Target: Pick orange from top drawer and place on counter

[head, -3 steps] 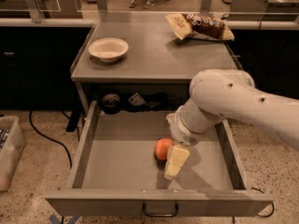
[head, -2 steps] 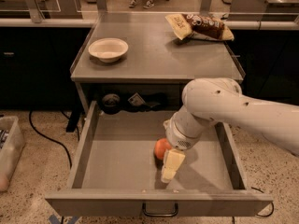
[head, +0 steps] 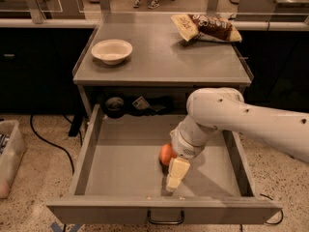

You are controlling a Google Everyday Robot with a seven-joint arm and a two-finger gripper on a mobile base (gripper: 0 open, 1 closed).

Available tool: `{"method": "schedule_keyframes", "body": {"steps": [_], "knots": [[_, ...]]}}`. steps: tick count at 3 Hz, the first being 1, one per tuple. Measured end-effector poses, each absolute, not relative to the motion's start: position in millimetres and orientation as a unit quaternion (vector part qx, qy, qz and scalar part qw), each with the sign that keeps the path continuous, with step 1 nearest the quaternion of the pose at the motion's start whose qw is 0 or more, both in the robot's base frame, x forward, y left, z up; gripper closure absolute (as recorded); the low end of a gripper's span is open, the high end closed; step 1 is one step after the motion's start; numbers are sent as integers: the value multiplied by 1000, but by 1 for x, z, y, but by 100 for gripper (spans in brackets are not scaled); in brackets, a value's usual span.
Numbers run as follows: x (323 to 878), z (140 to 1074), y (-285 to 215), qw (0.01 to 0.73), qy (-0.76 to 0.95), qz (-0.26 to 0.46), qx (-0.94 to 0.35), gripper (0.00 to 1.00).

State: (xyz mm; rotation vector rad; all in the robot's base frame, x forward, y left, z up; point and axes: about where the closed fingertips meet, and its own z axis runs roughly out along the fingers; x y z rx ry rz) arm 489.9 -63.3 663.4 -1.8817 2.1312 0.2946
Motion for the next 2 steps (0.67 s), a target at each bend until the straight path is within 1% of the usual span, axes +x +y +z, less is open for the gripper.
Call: {"method": "schedule_keyframes", "body": {"steps": [2], "knots": [[539,671,-37,171,722,93,-664,0]]}}
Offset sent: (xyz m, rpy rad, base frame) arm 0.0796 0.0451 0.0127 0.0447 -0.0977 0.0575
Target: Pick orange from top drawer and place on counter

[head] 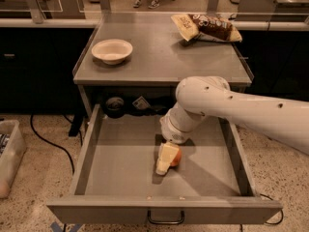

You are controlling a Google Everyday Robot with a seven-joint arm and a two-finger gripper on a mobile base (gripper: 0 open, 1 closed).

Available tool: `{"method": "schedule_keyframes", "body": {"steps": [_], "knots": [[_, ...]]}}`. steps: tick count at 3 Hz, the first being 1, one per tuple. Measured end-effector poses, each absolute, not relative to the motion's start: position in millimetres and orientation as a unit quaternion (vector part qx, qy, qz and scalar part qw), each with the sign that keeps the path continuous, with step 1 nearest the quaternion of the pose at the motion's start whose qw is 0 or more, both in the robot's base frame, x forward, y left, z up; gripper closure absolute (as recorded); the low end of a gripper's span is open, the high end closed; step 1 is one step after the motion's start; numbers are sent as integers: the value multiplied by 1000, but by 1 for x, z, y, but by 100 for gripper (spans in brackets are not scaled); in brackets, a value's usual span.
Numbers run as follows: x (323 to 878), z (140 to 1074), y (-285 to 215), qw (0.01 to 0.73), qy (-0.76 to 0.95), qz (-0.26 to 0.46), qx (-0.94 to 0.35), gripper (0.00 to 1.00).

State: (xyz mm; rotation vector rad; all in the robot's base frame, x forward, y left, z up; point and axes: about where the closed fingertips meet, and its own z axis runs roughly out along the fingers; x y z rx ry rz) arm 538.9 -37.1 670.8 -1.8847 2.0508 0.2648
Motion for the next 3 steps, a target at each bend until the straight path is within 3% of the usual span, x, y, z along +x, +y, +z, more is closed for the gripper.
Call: {"method": "schedule_keyframes", "body": {"steps": [3], "knots": [[542,621,-63,127,746,112,-644,0]]}}
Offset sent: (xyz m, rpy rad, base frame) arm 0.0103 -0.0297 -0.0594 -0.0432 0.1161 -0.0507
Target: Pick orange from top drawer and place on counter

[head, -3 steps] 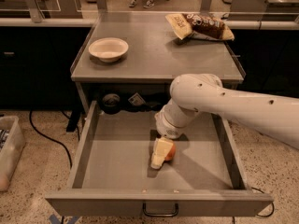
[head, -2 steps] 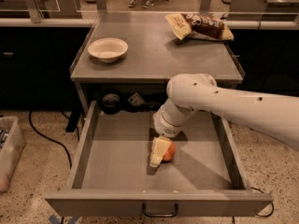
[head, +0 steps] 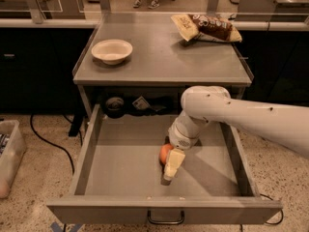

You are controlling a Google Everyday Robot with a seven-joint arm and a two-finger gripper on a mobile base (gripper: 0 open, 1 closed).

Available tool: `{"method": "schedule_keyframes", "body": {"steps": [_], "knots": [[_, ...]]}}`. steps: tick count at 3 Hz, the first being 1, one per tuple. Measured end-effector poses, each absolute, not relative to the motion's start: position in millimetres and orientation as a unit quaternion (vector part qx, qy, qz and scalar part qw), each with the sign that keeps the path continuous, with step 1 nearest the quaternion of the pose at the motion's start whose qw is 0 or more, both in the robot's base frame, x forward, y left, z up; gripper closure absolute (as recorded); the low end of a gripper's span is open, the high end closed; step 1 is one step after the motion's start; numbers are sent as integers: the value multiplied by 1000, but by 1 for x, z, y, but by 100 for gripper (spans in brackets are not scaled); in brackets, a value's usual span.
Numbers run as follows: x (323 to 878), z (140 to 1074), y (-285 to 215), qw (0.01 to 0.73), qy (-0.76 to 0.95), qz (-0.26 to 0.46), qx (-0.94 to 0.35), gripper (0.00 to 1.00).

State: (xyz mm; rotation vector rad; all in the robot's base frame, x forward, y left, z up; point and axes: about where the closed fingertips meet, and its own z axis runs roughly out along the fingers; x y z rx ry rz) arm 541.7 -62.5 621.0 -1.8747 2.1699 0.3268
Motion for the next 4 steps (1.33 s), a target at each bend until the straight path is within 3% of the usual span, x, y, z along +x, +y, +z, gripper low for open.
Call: {"method": "schedule_keyframes", "body": {"steps": [4], "knots": [[542,621,-62,127,746,112,-644,89]]}}
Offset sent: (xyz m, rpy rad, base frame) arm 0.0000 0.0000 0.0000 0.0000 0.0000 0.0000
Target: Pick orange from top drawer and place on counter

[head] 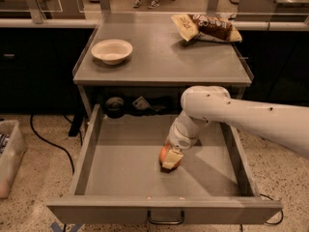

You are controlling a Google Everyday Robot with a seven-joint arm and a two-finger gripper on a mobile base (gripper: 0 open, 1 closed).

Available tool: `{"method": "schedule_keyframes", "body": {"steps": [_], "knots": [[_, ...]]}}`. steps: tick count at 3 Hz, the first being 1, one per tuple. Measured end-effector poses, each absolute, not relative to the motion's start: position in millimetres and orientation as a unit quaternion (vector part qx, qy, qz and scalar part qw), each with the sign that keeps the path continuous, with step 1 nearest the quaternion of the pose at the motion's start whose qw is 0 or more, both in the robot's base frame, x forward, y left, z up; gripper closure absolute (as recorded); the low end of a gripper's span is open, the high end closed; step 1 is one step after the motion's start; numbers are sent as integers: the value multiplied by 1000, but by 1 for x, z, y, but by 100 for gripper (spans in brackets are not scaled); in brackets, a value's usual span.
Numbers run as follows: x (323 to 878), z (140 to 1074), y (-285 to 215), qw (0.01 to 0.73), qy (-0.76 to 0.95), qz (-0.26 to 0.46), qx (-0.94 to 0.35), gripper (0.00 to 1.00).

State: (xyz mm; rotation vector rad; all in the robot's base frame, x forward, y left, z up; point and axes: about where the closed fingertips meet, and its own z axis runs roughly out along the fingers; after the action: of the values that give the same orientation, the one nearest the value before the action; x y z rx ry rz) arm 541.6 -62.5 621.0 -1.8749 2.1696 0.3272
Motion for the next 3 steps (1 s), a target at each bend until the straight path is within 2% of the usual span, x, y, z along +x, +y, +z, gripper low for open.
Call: {"method": "schedule_keyframes", "body": {"steps": [1,3], "knots": [[545,650,-56,146,729,141,-653,100],[571,769,-56,197,684,141,-688,100]]}}
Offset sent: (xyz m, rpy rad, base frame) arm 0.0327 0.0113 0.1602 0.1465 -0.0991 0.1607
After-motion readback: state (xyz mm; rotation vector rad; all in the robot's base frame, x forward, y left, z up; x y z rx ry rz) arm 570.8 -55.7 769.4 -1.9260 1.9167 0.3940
